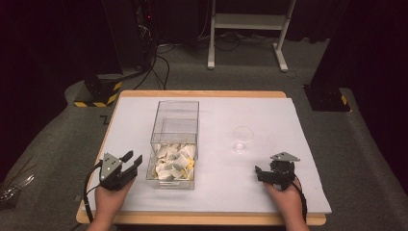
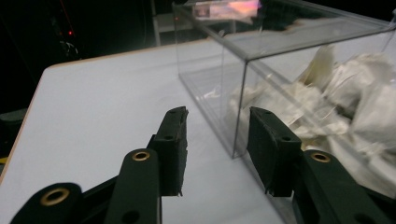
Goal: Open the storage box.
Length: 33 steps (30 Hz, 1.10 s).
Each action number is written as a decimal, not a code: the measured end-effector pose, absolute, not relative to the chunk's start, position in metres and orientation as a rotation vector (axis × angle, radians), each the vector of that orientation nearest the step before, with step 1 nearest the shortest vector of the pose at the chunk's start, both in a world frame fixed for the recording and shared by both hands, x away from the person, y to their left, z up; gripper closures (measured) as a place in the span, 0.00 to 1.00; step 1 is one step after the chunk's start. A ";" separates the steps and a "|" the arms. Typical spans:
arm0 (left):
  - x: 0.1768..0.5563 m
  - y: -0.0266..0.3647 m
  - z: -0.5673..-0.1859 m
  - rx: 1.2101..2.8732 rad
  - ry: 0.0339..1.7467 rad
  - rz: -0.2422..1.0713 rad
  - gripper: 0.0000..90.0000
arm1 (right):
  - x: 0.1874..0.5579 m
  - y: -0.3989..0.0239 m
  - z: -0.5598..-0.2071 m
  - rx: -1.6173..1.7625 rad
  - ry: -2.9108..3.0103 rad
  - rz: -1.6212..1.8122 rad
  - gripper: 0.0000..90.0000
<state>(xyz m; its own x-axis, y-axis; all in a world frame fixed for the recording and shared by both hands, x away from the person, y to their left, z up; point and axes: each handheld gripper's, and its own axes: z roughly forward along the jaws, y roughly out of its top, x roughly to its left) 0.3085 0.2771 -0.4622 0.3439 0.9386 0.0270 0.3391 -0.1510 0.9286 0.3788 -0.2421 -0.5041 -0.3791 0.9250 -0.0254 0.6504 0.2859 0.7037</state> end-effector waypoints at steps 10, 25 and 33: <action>0.327 0.290 -0.493 1.821 1.249 0.772 0.60 | 0.379 -0.242 -0.504 1.406 2.135 0.855 0.14; 0.339 0.289 -0.506 1.906 1.314 0.693 0.44 | 0.377 -0.241 -0.503 1.392 2.143 0.863 0.19; 0.344 0.288 -0.508 1.957 1.338 0.655 0.41 | 0.371 -0.239 -0.495 1.336 2.125 0.908 0.26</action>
